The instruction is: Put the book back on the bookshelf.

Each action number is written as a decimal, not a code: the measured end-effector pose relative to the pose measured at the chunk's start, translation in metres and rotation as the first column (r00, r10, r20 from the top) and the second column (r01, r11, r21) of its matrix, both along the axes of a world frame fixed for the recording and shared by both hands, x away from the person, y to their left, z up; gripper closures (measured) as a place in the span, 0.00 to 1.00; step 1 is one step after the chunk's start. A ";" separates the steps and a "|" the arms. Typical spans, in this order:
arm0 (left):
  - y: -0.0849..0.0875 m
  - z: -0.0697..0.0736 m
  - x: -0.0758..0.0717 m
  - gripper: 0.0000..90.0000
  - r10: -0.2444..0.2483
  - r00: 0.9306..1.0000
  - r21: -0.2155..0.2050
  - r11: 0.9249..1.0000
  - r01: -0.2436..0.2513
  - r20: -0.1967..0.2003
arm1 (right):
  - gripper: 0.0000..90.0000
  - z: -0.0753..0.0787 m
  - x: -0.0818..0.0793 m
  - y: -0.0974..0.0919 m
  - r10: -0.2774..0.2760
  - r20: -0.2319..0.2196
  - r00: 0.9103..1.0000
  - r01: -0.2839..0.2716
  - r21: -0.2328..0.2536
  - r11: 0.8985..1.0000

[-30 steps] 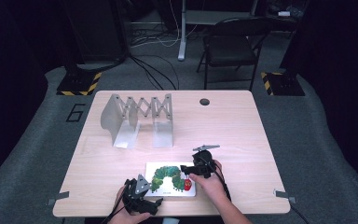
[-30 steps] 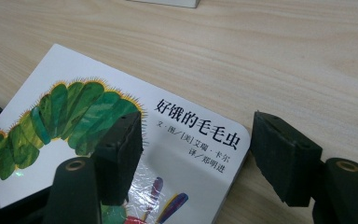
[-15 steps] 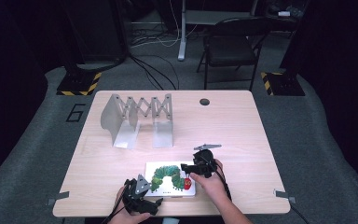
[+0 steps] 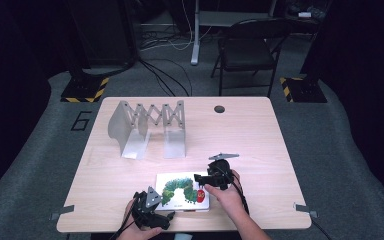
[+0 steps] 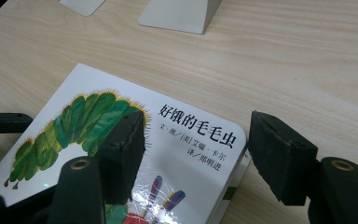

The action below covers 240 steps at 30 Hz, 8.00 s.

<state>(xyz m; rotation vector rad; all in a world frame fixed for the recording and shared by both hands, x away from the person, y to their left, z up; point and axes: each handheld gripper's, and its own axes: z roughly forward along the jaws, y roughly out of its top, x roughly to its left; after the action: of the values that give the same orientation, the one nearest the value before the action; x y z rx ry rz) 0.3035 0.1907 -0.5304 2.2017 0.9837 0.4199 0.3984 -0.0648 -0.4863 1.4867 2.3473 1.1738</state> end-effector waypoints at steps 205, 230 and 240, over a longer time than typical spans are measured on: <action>-0.007 0.002 -0.010 0.22 -0.063 0.970 0.098 0.994 0.040 0.236 | 0.36 -0.009 0.036 0.010 0.101 -0.218 0.971 -0.094 0.042 0.995; -0.002 0.007 -0.008 0.16 -0.001 0.991 0.103 0.995 -0.013 0.135 | 0.44 -0.008 0.037 0.005 0.109 -0.243 0.964 -0.091 0.084 0.992; 0.003 0.007 -0.003 0.14 0.021 0.997 0.064 0.998 -0.025 0.068 | 0.44 -0.008 0.037 0.005 0.107 -0.240 0.965 -0.088 0.088 0.992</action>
<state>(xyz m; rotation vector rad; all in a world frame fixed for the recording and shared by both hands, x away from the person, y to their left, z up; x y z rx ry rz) 0.3005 0.1938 -0.5232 2.2203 0.9724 0.5399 0.4352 -0.0595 -0.4939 1.6442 2.5897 1.1757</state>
